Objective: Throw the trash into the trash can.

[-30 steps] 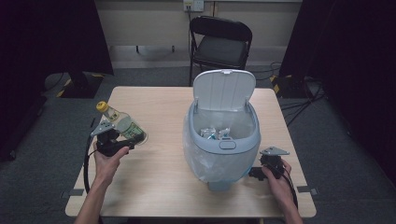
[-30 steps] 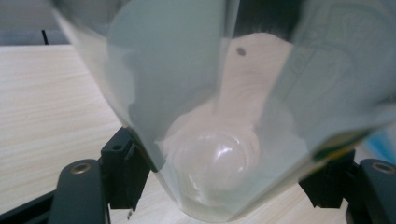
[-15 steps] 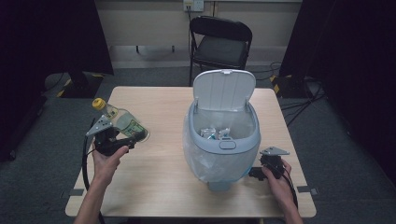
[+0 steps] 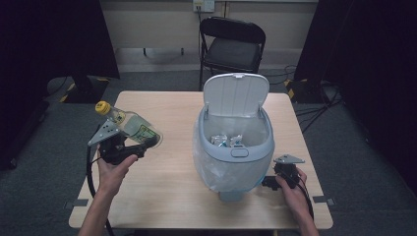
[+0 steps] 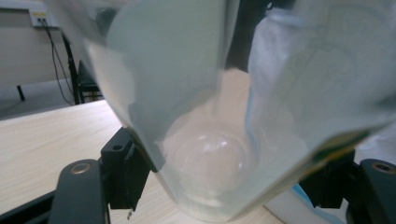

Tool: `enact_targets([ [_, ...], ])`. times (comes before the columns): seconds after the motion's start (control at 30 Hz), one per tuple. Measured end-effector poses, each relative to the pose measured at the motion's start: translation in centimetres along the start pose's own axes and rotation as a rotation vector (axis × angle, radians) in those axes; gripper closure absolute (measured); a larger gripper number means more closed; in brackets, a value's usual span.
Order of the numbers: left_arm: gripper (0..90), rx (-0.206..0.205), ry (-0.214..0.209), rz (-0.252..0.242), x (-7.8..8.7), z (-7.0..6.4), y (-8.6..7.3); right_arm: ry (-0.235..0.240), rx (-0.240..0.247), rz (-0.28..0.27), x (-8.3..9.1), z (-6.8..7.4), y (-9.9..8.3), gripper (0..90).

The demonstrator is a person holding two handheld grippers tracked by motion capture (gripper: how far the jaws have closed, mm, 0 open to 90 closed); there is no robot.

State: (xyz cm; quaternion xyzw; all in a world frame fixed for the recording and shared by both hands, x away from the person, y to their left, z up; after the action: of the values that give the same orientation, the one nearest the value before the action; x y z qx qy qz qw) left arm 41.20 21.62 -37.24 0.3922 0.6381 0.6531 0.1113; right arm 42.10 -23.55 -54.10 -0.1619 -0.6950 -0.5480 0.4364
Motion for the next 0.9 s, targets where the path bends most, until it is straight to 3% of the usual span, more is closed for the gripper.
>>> enact_targets([
  [0.27, 28.4, -0.025, -0.025, -0.046, 1.0, -1.1, 1.8, 0.000, 0.000, 0.000, 0.0, 0.0, 0.0, 11.8],
  [0.53, 28.4, -0.061, -0.018, -0.111, 1.9, -2.4, 4.1, 0.000, 0.000, 0.000, 0.0, 0.0, 0.0, 11.8],
  [0.8, 28.4, -0.044, -0.054, -0.183, 2.3, -3.2, 6.6, 0.000, 0.000, 0.000, 0.0, 0.0, 0.0, 11.8],
  [0.9, 28.4, -0.056, -0.058, -0.212, 2.5, -3.7, 7.6, 0.000, 0.000, 0.000, 0.0, 0.0, 0.0, 11.8],
])
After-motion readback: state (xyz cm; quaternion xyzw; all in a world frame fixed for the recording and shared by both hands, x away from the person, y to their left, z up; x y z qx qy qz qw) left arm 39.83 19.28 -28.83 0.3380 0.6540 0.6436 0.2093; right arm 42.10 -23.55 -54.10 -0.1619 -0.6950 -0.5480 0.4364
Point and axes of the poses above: each handheld gripper's, and its own axes: x roughly backward along the jaws, y roughly out of its top, z roughly to its left, the point moved 6 cm from there along -x, roughly forward along the jaws, and after that the axes turned 9 degrees about z, right-handed, at the moved point
